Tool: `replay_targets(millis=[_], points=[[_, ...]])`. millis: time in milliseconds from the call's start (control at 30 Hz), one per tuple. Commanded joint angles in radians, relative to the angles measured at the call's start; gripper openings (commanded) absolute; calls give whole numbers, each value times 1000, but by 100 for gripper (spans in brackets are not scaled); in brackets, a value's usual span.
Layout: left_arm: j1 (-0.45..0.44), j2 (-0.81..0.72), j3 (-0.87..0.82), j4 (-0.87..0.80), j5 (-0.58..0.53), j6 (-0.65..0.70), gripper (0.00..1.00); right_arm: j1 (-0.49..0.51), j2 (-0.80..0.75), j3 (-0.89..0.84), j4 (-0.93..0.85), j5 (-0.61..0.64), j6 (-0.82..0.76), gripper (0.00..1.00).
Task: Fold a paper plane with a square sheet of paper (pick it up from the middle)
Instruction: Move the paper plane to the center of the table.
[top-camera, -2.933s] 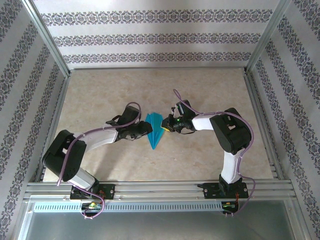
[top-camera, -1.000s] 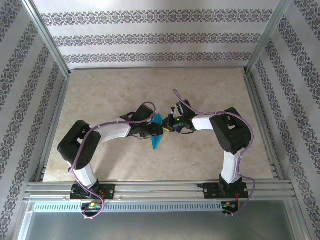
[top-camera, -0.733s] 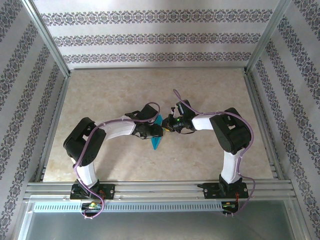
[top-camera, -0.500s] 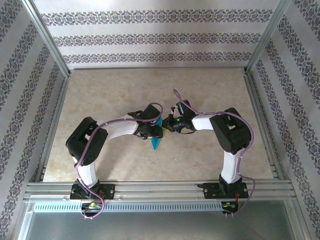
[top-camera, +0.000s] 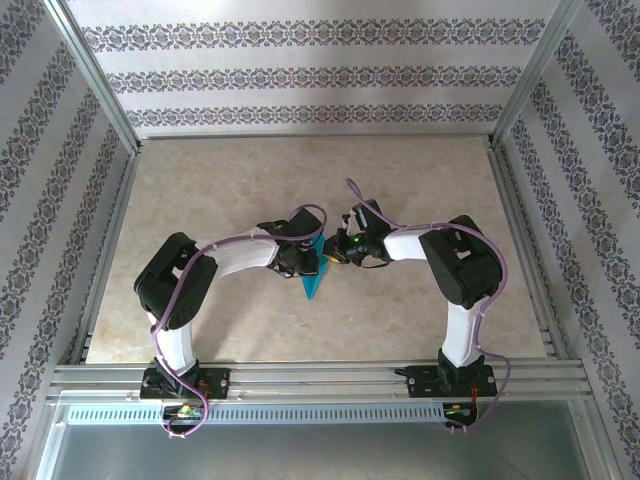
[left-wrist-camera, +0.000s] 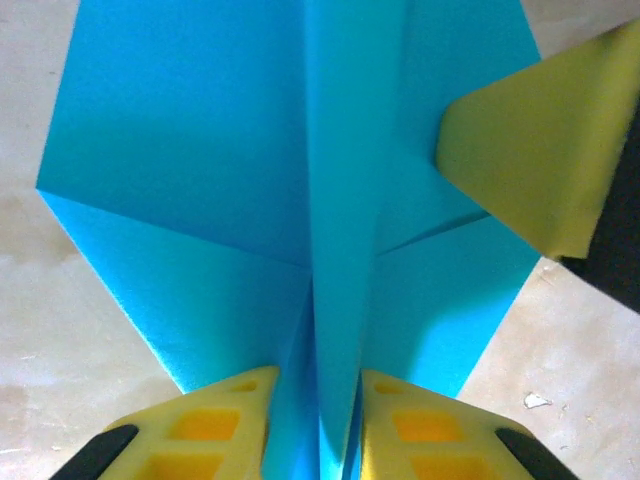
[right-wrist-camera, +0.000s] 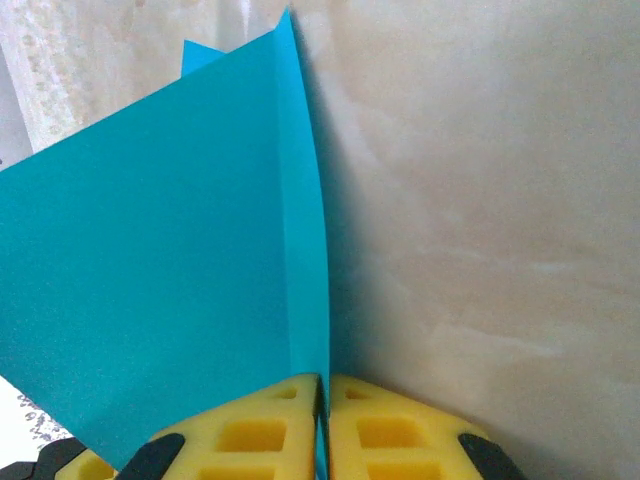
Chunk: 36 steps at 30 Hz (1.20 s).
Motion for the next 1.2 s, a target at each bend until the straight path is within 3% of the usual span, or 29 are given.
replay_targets(millis=[0,400,700,967,1067,1167], points=[[-13,23,32,-56,-1,-2,24,4,12,19,-13,-17,-9,13],[-13,38,61,-99,-45,-34,9,-18,-27,12,-20,-10,-8,20],[19,6,122,-268,-217,48,8,-96,-225,-26,-180,164,-195,62],[113,132,334,-311,-223,150,8,-160,-375,-62,-273,345,-354,90],[143,212,443,-327,-215,178,8,-169,-422,-65,-303,402,-408,98],[168,297,560,-361,-218,196,8,-177,-462,-75,-314,438,-440,98]])
